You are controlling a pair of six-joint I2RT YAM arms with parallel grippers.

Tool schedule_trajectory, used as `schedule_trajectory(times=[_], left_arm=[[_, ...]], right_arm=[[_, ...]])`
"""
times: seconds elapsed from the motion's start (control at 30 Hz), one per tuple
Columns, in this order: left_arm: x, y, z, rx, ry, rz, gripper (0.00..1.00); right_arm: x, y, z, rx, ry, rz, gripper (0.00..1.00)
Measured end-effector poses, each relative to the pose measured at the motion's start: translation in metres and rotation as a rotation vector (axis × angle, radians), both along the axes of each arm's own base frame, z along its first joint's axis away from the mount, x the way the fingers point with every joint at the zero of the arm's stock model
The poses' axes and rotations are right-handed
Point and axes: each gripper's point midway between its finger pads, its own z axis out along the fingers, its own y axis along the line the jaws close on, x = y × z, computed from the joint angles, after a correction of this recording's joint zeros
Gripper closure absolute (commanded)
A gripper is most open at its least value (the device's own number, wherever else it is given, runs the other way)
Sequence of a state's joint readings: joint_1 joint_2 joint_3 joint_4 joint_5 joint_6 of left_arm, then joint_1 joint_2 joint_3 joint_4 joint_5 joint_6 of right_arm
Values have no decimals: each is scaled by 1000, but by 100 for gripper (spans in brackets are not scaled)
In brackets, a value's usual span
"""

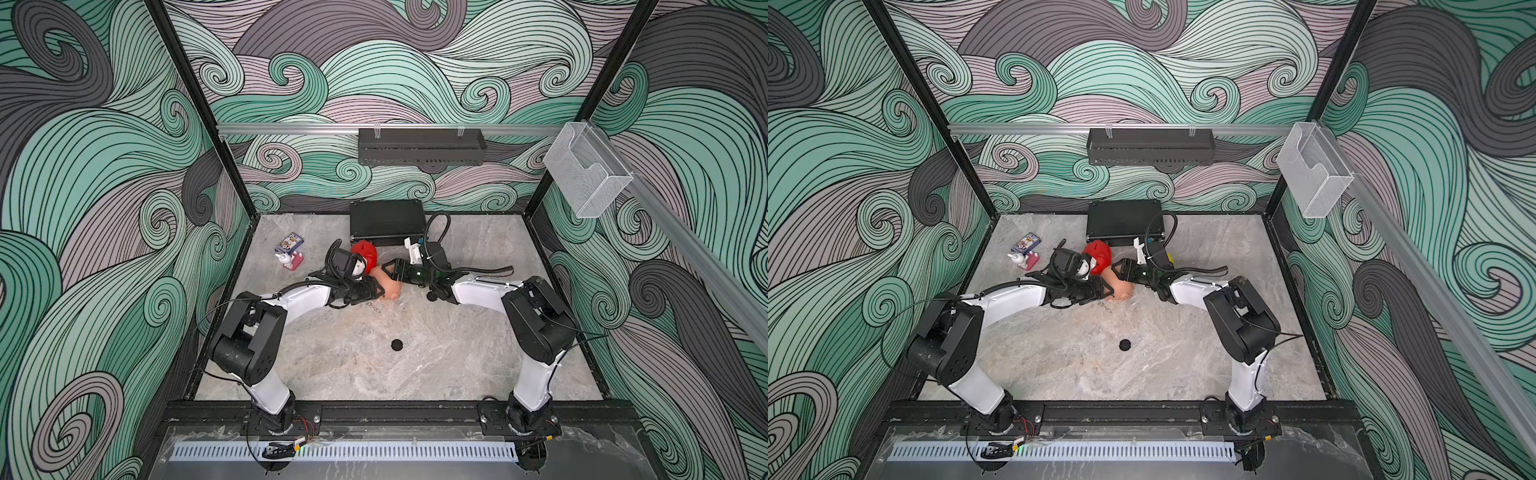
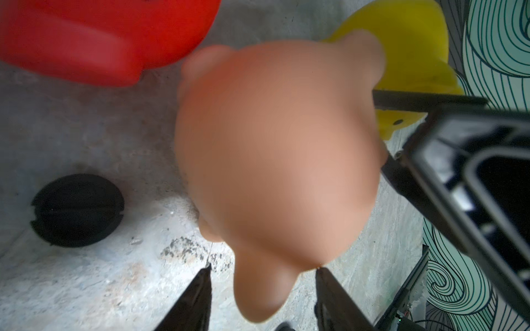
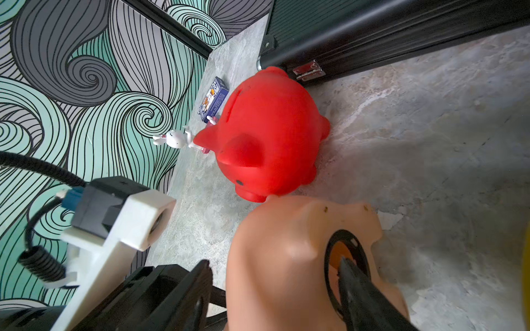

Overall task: Close piggy banks
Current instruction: Turn over the piggy bank at the center of the board.

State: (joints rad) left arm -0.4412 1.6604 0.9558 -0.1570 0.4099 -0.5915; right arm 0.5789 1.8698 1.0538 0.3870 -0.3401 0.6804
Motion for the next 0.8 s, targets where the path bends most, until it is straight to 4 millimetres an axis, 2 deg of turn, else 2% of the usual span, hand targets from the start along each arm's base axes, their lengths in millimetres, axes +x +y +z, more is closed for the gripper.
schedule_trajectory(times=[0.13,0.33,0.6,0.8], left_arm=[[3,0,1,6,-1,3,44],[7,0,5,11,-17,6,40],[9,2,6,26,-19,16,36],[22,2,18,33,-58,39,36]], right_arm=[[4,1,-2,-4,-30,1,25],[9,2,-18,-17,-30,-5,24],[13,3,-13,-4,-58,-12,24],[15,5,-6,12,-82,-12,25]])
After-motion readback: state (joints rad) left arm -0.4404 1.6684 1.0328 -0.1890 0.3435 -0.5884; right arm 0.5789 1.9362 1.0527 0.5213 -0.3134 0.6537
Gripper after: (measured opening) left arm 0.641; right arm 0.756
